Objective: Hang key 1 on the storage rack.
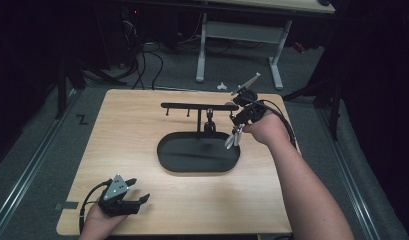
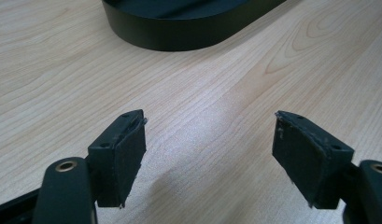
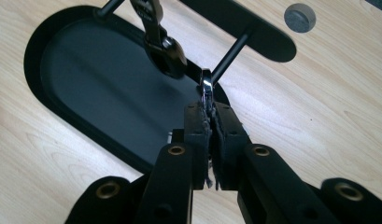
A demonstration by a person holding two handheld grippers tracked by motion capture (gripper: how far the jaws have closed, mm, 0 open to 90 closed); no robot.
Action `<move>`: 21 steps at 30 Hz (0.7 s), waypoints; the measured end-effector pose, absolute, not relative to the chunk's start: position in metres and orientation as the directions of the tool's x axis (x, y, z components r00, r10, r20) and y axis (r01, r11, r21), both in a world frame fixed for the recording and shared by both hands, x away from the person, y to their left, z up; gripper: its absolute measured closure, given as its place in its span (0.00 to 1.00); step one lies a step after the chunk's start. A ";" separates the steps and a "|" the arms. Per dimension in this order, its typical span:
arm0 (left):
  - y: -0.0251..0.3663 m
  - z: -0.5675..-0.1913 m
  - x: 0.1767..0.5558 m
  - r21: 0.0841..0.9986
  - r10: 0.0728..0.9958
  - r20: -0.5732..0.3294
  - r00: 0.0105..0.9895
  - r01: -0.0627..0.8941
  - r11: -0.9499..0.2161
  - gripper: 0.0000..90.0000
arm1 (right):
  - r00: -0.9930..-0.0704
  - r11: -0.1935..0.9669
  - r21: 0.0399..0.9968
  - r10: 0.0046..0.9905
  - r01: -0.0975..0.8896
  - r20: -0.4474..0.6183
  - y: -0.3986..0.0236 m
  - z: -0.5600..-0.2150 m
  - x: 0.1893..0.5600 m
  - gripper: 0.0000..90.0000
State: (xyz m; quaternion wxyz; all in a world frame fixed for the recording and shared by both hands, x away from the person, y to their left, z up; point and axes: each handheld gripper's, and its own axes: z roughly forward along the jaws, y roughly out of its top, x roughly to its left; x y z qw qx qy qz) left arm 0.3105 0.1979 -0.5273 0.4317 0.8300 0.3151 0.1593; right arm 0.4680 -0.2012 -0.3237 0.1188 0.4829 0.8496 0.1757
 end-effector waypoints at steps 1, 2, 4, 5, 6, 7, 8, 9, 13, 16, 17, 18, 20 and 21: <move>0.198 -0.527 0.311 0.817 0.661 -0.008 0.751 0.386 -0.428 0.29 | -0.509 0.477 0.413 0.860 0.776 -0.035 -0.202 -0.325 0.469 0.95; 0.198 -0.527 0.311 0.817 0.661 -0.008 0.750 0.386 -0.428 0.29 | -0.509 0.476 0.413 0.860 0.776 -0.035 -0.202 -0.326 0.470 0.95; 0.198 -0.527 0.311 0.817 0.661 -0.009 0.751 0.387 -0.428 0.29 | -0.507 0.473 0.416 0.862 0.777 -0.033 -0.202 -0.328 0.471 0.95; 0.198 -0.528 0.311 0.818 0.662 -0.009 0.750 0.386 -0.427 0.29 | -0.506 0.473 0.416 0.862 0.777 -0.033 -0.202 -0.328 0.472 0.95; 0.198 -0.528 0.311 0.817 0.661 -0.009 0.750 0.386 -0.428 0.29 | -0.507 0.473 0.419 0.861 0.775 -0.035 -0.202 -0.329 0.472 0.94; 0.198 -0.528 0.311 0.817 0.661 -0.009 0.750 0.387 -0.427 0.29 | -0.511 0.479 0.425 0.859 0.768 -0.044 -0.203 -0.330 0.473 0.93; 0.198 -0.528 0.311 0.816 0.661 -0.009 0.750 0.388 -0.429 0.29 | -0.507 0.476 0.422 0.861 0.772 -0.044 -0.203 -0.330 0.473 0.92; 0.198 -0.528 0.311 0.817 0.661 -0.009 0.750 0.387 -0.427 0.29 | -0.504 0.475 0.421 0.862 0.772 -0.049 -0.203 -0.331 0.474 0.91; 0.198 -0.528 0.311 0.814 0.660 -0.010 0.752 0.389 -0.431 0.29 | -0.476 0.461 0.427 0.876 0.778 -0.079 -0.205 -0.335 0.476 0.89; 0.198 -0.528 0.311 0.815 0.661 -0.010 0.750 0.389 -0.429 0.29 | -0.459 0.444 0.433 0.885 0.784 -0.077 -0.208 -0.337 0.478 0.88; 0.198 -0.529 0.311 0.815 0.661 -0.011 0.750 0.390 -0.429 0.29 | -0.459 0.443 0.429 0.885 0.787 -0.073 -0.207 -0.338 0.478 0.88; 0.198 -0.528 0.311 0.814 0.660 -0.011 0.751 0.390 -0.430 0.29 | -0.465 0.452 0.424 0.882 0.784 -0.079 -0.207 -0.340 0.478 0.87; 0.198 -0.528 0.311 0.812 0.659 -0.011 0.752 0.392 -0.433 0.29 | -0.466 0.451 0.421 0.882 0.787 -0.072 -0.206 -0.342 0.478 0.84; 0.198 -0.529 0.311 0.811 0.658 -0.011 0.753 0.392 -0.434 0.29 | -0.465 0.448 0.421 0.882 0.788 -0.069 -0.205 -0.343 0.478 0.81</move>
